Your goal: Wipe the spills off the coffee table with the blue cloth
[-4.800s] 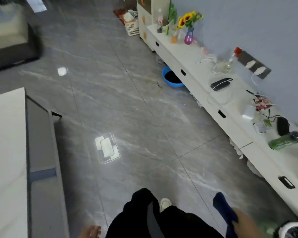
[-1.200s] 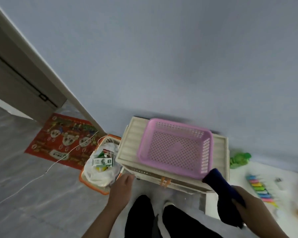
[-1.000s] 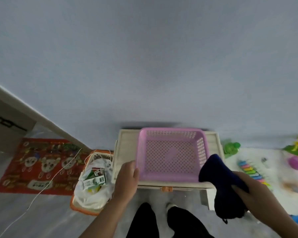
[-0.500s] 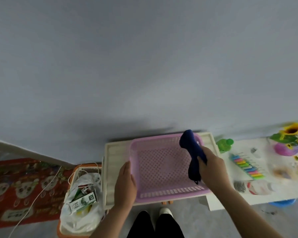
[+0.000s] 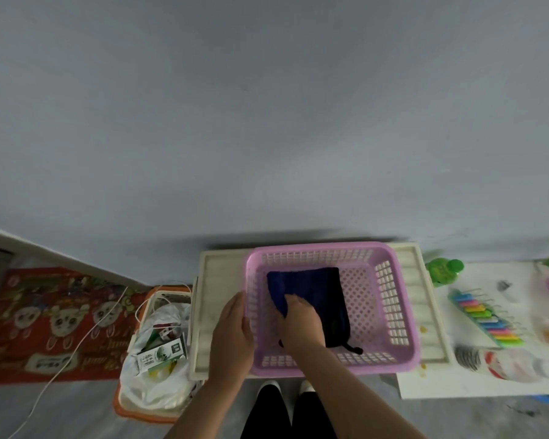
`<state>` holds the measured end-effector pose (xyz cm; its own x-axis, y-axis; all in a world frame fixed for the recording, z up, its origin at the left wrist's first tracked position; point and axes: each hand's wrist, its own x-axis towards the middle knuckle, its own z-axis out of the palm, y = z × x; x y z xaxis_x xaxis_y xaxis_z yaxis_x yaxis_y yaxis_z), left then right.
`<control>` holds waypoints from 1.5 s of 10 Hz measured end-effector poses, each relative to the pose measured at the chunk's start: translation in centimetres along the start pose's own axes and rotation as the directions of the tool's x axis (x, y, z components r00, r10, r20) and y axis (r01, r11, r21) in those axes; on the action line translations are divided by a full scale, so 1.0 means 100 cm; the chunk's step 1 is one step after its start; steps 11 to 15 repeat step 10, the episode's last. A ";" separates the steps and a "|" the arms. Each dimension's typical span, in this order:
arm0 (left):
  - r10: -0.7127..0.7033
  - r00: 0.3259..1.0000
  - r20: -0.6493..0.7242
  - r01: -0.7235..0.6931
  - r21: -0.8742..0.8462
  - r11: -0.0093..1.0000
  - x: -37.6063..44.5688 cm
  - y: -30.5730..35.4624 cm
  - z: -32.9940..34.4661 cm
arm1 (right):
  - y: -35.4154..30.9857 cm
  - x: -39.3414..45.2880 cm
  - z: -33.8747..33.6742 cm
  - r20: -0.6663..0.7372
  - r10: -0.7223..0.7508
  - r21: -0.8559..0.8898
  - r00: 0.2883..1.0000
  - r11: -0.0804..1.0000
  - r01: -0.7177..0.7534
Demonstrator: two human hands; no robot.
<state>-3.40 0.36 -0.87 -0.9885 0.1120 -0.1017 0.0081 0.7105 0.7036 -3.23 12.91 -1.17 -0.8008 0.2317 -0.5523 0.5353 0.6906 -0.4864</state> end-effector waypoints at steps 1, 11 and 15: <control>-0.019 1.000 0.018 0.019 0.016 1.000 0.001 -0.003 0.003 | 0.000 0.000 -0.001 -0.013 -0.020 -0.193 1.000 0.981 0.017; -0.089 0.979 0.181 0.067 0.123 0.990 0.003 0.025 -0.016 | 0.041 -0.052 -0.066 0.157 -0.029 0.325 0.987 0.945 -0.024; -0.089 0.979 0.181 0.067 0.123 0.990 0.003 0.025 -0.016 | 0.041 -0.052 -0.066 0.157 -0.029 0.325 0.987 0.945 -0.024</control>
